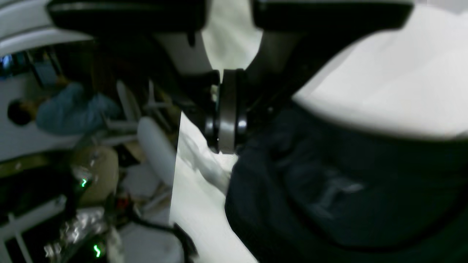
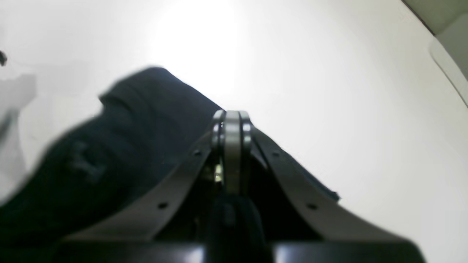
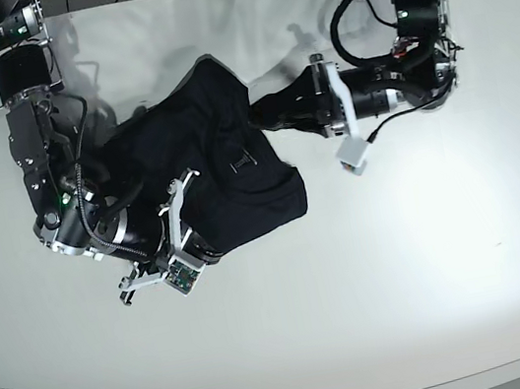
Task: Fold the T-shirt properly
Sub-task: 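Grasp the bundle with both grippers and square its edges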
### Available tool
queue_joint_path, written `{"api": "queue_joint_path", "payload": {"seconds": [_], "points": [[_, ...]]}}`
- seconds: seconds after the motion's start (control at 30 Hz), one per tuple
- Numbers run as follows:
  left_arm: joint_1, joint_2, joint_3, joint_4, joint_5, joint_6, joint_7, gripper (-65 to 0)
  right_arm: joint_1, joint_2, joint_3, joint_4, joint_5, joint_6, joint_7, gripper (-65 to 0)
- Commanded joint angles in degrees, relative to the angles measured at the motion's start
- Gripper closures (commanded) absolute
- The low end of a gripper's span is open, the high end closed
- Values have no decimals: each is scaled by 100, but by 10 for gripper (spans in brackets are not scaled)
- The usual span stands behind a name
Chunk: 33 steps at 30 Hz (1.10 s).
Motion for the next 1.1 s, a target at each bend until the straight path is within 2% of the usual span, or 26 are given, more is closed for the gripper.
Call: {"api": "queue_joint_path", "payload": {"seconds": [0.0, 0.2, 0.33, 0.43, 0.6, 0.7, 0.8, 0.97, 1.07], "points": [[-92, 103, 151, 111, 46, -49, -83, 0, 267, 105, 28, -109, 155, 37, 214, 0], [-101, 876, 1003, 111, 1768, -49, -798, 0, 1196, 197, 28, -1543, 321, 124, 577, 0], [-98, 1226, 1281, 109, 2544, -49, -1069, 0, 1733, 192, 28, -2455, 317, 124, 756, 0], [-98, 1266, 1360, 109, 2889, -49, -1217, 0, 1878, 192, 26, -3095, 286, 124, 763, 0], [-98, 1215, 1360, 105, 3274, -49, -1320, 0, 1657, 195, 26, -3764, 249, 124, 833, 0], [-118, 1078, 1360, 20, 3510, -49, -1488, 0, 1467, 199, 28, -3768, 254, 124, 726, 0], [-249, 809, 1360, -243, 3803, -49, -1665, 0, 1392, 295, 28, -3757, 376, 124, 389, 0], [-595, 195, 1362, -850, 3967, -49, -1838, 0, 1036, 800, 31, -3239, 1346, 124, -155, 0], [-741, -236, 1381, -1078, 4033, -49, -2218, 0, 529, 1128, 37, -2553, 1803, 124, -452, 0]]}}
